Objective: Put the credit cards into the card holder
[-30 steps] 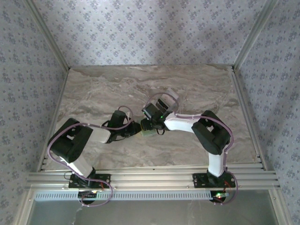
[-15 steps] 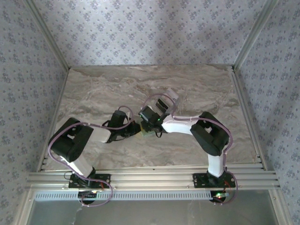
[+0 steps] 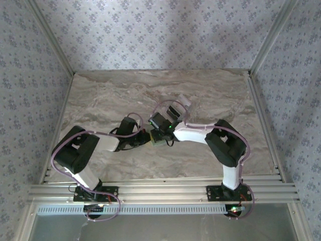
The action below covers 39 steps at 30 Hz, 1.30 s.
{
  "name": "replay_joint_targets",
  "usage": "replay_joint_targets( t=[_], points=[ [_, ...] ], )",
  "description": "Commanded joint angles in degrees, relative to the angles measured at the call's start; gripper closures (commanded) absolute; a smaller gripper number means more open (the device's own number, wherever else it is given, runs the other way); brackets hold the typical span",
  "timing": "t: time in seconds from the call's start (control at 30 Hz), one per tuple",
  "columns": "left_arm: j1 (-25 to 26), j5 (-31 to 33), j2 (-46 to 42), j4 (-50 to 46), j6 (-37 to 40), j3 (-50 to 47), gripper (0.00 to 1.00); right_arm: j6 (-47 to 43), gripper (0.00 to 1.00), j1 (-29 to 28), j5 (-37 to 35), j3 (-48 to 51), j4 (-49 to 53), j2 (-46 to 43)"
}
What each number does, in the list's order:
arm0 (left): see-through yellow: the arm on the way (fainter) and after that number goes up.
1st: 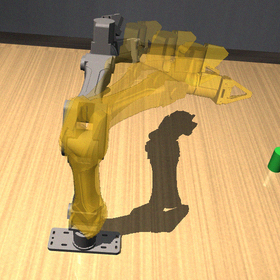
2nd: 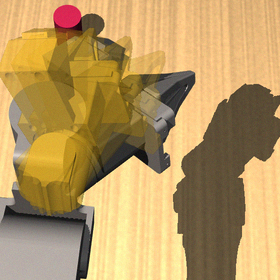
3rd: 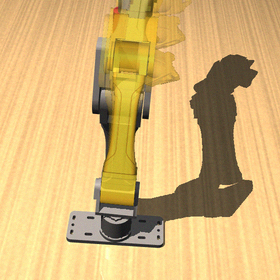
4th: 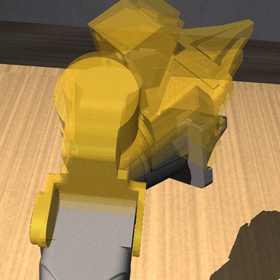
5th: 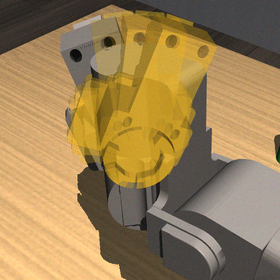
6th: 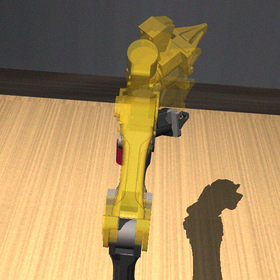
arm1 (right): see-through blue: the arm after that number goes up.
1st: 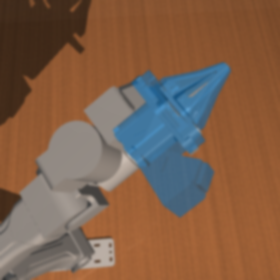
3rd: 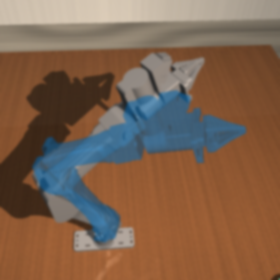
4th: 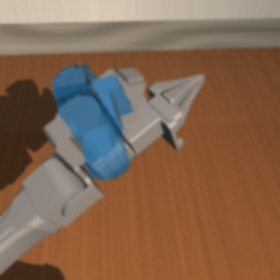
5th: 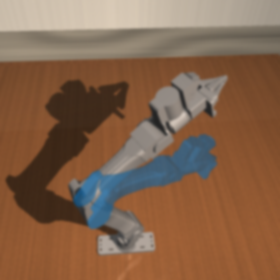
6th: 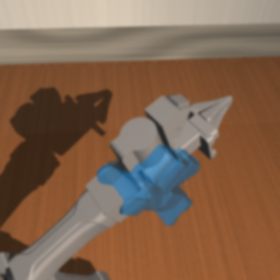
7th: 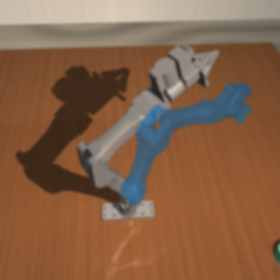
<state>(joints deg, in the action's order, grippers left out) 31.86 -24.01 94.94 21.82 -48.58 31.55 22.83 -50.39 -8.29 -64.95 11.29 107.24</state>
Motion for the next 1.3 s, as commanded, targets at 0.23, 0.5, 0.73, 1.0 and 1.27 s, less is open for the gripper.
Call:
replay_joint_targets(
  t=[0.23, 0.5, 0.73, 1.0, 1.27],
  points=[
    [2.82, 4.82, 5.17, -16.22, 5.62, 1.78, 1.00, 3.12, 0.89, 7.92, 4.87, 12.02, 2.47, -8.40],
    [8.05, 3.87, 5.94, -19.10, 9.50, 7.01, 1.00, 12.50, 0.79, 12.03, 0.35, 24.25, -4.80, -15.51],
    [10.68, 2.92, 7.40, -19.60, 10.78, 9.82, 1.00, 16.51, 0.53, 11.75, -9.53, 25.82, 0.17, -20.07],
    [10.78, 3.00, 8.68, -19.32, 10.66, 9.67, 1.00, 10.42, 0.48, 4.93, -9.26, 15.55, 7.00, -23.53],
    [10.80, 3.19, 8.86, -19.28, 10.52, 9.49, 1.00, 8.55, 0.50, 7.72, 11.74, 12.35, -2.43, -15.82]
  ],
)
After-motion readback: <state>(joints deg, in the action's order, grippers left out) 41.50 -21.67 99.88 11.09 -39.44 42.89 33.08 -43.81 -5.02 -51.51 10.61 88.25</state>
